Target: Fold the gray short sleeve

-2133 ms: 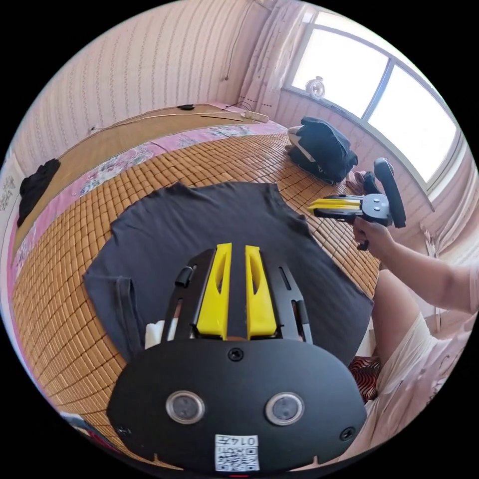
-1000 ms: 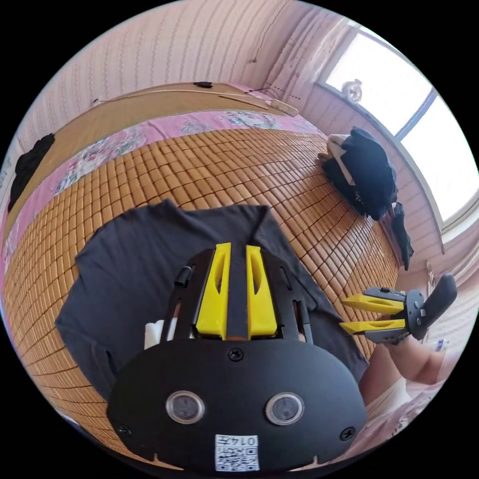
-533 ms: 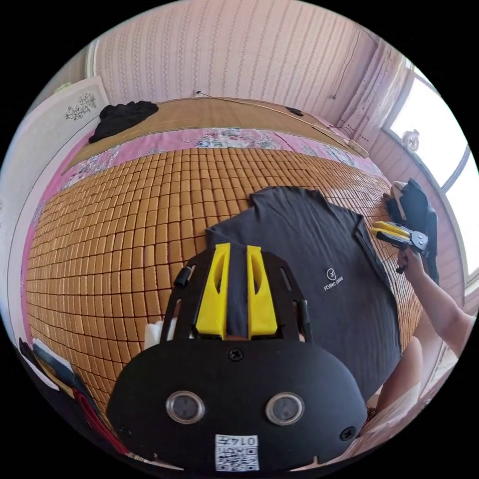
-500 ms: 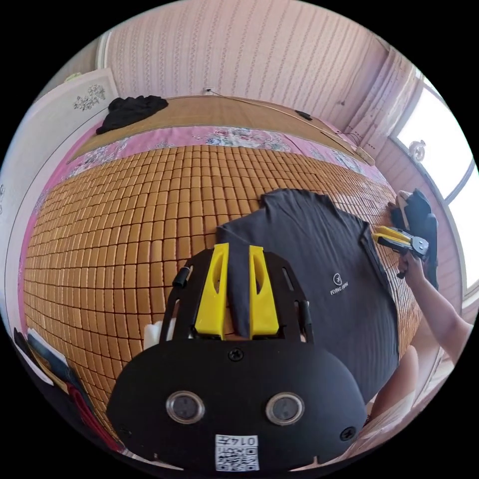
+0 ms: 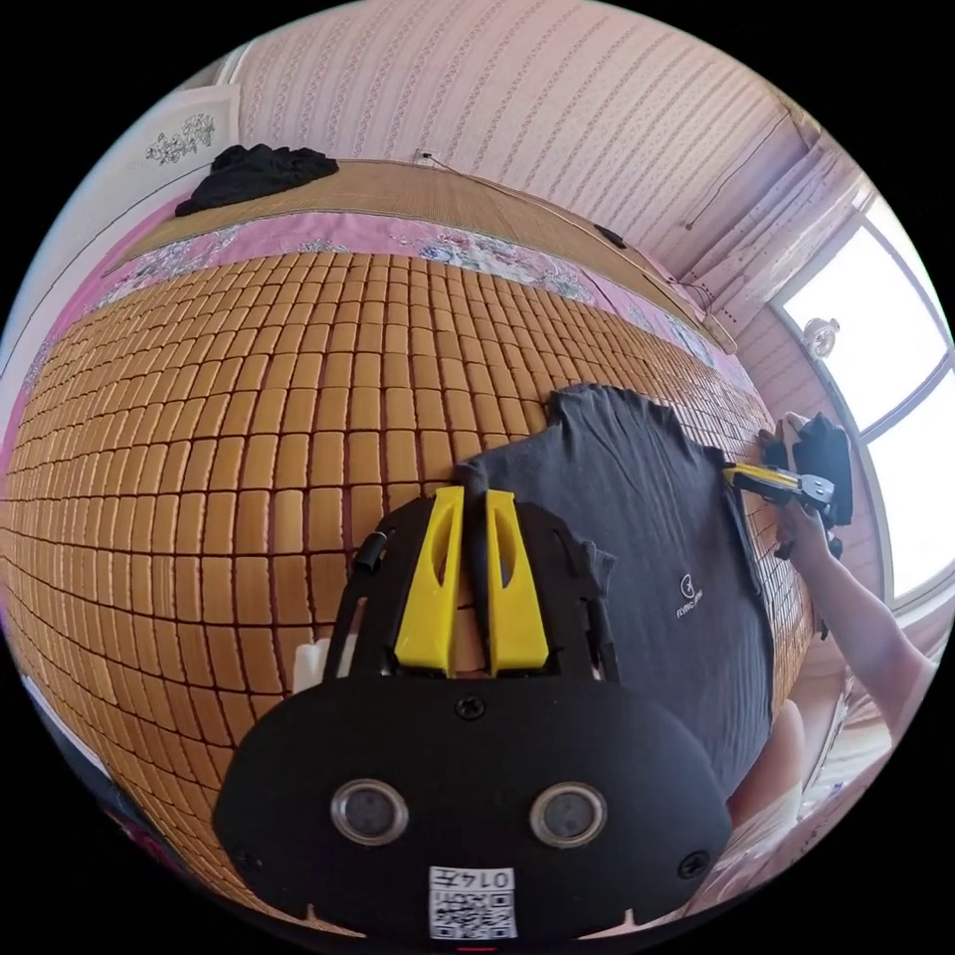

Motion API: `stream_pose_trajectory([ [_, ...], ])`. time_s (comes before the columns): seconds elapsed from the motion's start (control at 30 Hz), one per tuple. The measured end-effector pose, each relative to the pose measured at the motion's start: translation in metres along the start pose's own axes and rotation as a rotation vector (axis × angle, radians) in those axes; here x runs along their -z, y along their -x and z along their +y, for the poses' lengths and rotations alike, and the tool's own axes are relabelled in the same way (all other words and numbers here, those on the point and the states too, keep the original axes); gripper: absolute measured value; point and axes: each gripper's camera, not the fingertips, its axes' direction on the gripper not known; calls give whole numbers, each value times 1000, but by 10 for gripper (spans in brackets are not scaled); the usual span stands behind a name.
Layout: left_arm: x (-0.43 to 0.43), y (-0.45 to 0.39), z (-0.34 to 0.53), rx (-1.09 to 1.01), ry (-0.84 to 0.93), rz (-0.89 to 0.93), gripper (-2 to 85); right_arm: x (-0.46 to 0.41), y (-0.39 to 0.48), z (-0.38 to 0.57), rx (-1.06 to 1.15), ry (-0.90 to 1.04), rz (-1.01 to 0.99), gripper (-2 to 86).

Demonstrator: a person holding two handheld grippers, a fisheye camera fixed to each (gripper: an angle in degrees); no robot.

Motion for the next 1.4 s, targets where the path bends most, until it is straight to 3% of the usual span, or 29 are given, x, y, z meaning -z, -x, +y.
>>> stream_pose_trajectory([
  [0.33, 69, -1, 10, -51, -134, 196, -10, 69, -28, 8, -76, -139, -31, 6],
  [0.57, 181, -27, 113, -221, -130, 210, -10, 148, -40, 135, -102, -300, -271, 7],
  [0.7, 203, -24, 222, -116, -82, 319, -10, 152, -37, 246, -156, -254, -339, 8],
  [0.9, 170, -9, 332, 97, 80, 264, -10, 103, -43, 331, -297, -48, -330, 9],
  [1.07, 181, 4, 356, 209, 26, 313, -10, 114, -52, 334, -330, -94, -341, 7],
  [1.23, 212, -3, 352, 155, -37, 367, -10, 154, -69, 343, -373, -217, -358, 2],
  [1.4, 177, -4, 369, 194, 183, 245, -6, 122, -68, 360, -433, -92, -383, 0],
])
